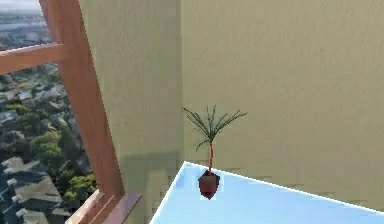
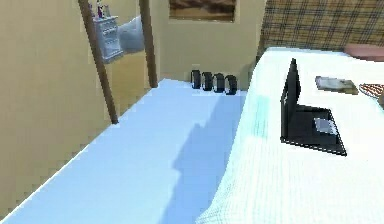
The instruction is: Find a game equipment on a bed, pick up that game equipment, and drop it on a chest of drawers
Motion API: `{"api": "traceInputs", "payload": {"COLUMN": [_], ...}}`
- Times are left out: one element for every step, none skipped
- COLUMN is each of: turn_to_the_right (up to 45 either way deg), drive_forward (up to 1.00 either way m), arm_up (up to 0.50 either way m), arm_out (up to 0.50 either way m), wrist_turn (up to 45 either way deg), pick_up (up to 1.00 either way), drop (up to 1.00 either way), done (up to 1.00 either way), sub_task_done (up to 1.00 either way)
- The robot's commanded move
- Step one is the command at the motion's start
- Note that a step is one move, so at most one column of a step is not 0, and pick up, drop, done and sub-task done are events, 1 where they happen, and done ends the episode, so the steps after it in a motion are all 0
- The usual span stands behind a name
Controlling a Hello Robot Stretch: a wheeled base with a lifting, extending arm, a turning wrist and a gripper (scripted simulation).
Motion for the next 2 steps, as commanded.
{"api": "traceInputs", "payload": {"turn_to_the_right": [0.0,45.0], "drive_forward": [0.1,0.0], "arm_up": [0.0,0.0], "arm_out": [0.0,0.0], "wrist_turn": [0.0,0.0], "pick_up": [0.0,0.0], "drop": [0.0,0.0], "done": [0.0,0.0], "sub_task_done": [0.0,0.0]}}
